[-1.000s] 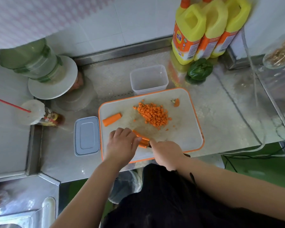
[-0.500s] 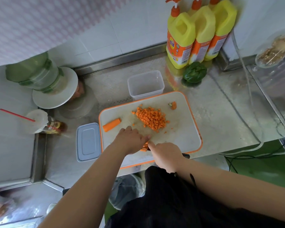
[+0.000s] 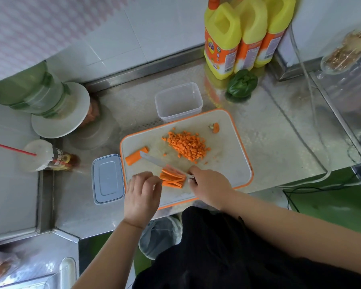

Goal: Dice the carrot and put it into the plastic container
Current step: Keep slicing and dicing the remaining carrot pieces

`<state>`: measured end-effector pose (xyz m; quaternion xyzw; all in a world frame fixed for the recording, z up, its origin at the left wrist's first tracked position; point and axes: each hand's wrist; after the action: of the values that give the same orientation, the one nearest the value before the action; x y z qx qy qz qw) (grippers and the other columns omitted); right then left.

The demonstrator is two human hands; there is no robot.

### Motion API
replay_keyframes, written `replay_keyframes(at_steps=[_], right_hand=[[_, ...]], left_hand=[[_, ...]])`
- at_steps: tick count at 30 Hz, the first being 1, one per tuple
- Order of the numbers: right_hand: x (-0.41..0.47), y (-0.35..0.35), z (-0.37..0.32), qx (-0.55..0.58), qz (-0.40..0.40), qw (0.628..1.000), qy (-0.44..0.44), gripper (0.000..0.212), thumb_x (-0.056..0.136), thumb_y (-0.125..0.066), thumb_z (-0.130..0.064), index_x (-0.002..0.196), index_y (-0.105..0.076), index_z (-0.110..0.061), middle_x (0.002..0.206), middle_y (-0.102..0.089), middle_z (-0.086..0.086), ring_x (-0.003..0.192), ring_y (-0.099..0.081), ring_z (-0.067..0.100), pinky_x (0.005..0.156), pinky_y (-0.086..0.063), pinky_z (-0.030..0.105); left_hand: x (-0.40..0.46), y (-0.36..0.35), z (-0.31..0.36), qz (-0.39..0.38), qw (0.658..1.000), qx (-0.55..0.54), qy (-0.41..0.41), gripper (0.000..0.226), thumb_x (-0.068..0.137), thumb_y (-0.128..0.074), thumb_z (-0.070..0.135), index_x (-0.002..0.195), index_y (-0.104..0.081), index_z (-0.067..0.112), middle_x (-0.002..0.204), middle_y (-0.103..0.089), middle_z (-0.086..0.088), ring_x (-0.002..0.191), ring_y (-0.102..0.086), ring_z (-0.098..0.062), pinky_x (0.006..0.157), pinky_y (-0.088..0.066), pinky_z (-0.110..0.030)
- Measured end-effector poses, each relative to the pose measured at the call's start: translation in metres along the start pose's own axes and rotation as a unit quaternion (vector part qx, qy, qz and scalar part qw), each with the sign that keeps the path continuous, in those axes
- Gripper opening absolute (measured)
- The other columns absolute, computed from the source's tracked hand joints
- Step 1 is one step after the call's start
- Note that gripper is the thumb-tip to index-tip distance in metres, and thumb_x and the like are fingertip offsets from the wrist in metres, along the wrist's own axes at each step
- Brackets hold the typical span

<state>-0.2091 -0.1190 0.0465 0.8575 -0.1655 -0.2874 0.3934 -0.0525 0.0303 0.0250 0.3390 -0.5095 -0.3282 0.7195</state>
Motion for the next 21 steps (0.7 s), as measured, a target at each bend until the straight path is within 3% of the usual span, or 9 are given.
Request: replay_keyframes(at_steps=[2,5,8,14,16,21], right_hand=[[0.002,0.003,0.002,0.028,0.015,0.999,-0.017,0.015,0.097,-0.043,-0.028,0.103,-0.051,-0.016,0.071,-0.052,0.0,0.065,-0.052,0.026,0.054,-0.035,0.032],[0.005,0.007,0.009,0.055,0.022,0.997,-0.048,0.018,0.098,-0.043,-0.03,0.108,-0.051,-0.017,0.075,-0.061,0.004,0.07,-0.058,0.027,0.057,-0.042,0.035],[0.003,0.009,0.014,0.048,0.033,0.997,-0.06,0.019,0.098,-0.043,-0.028,0.11,-0.051,-0.017,0.073,-0.06,0.001,0.071,-0.061,0.027,0.057,-0.042,0.034],[0.001,0.008,0.021,0.04,0.035,0.996,-0.077,0.022,0.097,-0.045,-0.028,0.112,-0.053,-0.014,0.08,-0.066,0.007,0.074,-0.063,0.028,0.06,-0.047,0.035],[0.005,0.008,0.022,0.039,0.028,0.995,-0.082,0.022,0.097,-0.045,-0.028,0.111,-0.053,-0.014,0.081,-0.066,0.007,0.074,-0.062,0.028,0.06,-0.046,0.034],[0.015,0.01,0.025,0.033,0.004,0.996,-0.08,0.015,0.096,-0.044,-0.027,0.105,-0.05,-0.017,0.075,-0.06,0.003,0.069,-0.056,0.027,0.058,-0.045,0.034]], left_hand=[[-0.009,-0.011,-0.008,-0.107,0.994,0.025,-0.002,0.022,0.088,-0.064,0.019,0.107,-0.054,0.017,0.107,-0.057,-0.005,0.095,-0.057,-0.027,0.08,-0.051,-0.039],[-0.001,-0.025,-0.016,-0.279,0.959,0.055,-0.013,0.051,0.073,-0.08,0.026,0.119,-0.059,0.017,0.124,-0.058,-0.004,0.114,-0.056,-0.027,0.092,-0.051,-0.042],[0.017,-0.036,-0.024,-0.381,0.921,0.061,-0.052,0.061,0.071,-0.08,0.034,0.125,-0.06,0.014,0.129,-0.059,-0.006,0.121,-0.055,-0.029,0.1,-0.046,-0.044],[0.025,-0.047,-0.038,-0.409,0.905,0.067,-0.099,0.042,0.081,-0.063,0.044,0.114,-0.065,0.017,0.114,-0.063,-0.005,0.102,-0.061,-0.028,0.078,-0.054,-0.037],[0.021,-0.048,-0.037,-0.401,0.912,0.06,-0.061,0.043,0.083,-0.051,0.047,0.109,-0.064,0.016,0.108,-0.062,-0.005,0.095,-0.06,-0.029,0.073,-0.054,-0.037],[0.003,-0.048,-0.012,-0.362,0.92,0.044,0.143,0.039,0.082,-0.068,0.034,0.111,-0.06,0.009,0.106,-0.056,-0.009,0.094,-0.055,-0.03,0.073,-0.054,-0.043]])
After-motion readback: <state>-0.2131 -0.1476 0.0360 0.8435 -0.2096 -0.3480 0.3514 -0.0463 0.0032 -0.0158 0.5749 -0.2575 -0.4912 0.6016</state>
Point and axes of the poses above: each hand's wrist, its own x-axis towards the middle knuckle, its own y-axis out of the back of the hand, z = x × y
